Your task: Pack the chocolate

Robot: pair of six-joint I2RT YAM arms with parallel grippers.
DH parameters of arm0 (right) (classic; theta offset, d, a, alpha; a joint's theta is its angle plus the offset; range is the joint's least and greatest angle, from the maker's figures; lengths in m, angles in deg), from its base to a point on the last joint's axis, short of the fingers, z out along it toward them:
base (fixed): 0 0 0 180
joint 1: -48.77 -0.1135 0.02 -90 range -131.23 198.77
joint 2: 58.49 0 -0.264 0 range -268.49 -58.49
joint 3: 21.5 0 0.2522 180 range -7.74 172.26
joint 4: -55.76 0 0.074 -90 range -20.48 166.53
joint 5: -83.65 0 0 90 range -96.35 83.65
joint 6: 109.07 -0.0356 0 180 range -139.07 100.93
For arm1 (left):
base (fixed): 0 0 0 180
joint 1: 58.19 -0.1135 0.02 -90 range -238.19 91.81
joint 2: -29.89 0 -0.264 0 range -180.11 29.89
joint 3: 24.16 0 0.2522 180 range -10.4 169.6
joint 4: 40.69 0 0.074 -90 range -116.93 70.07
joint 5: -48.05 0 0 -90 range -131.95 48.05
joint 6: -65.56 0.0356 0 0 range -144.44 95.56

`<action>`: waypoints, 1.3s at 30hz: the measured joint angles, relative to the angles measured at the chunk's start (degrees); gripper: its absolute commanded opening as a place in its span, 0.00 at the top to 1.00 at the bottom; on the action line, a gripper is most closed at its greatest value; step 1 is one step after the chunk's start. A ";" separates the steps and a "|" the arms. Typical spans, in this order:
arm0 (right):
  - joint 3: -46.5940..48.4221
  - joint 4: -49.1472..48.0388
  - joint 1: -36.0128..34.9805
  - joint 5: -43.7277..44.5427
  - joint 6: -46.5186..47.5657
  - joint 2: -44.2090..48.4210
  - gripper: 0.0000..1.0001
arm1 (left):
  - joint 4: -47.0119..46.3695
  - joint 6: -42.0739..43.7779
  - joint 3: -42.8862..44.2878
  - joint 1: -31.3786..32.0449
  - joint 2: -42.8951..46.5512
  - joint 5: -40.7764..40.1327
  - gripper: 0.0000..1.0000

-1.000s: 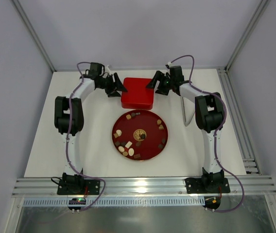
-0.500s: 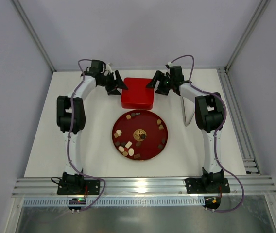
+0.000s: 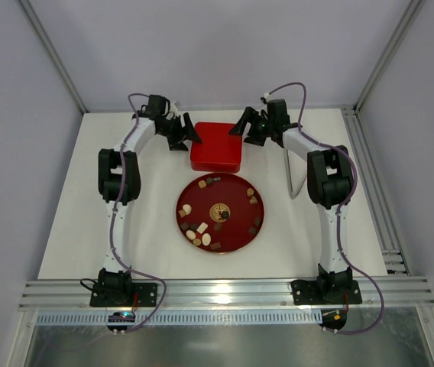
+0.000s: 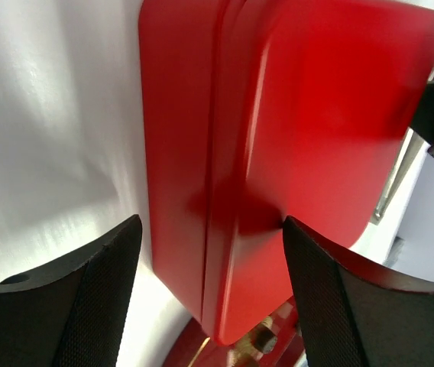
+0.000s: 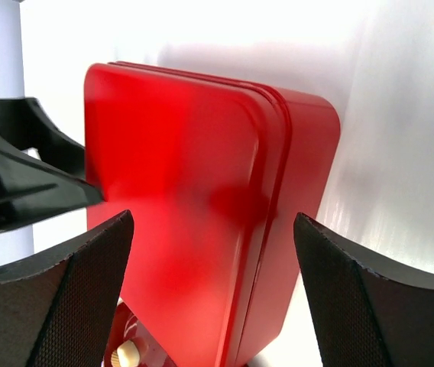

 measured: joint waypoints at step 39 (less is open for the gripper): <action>13.97 -8.87 1.64 -1.11 0.50 -13.57 0.11 | -2.34 -8.09 3.56 1.99 -3.39 -4.09 0.23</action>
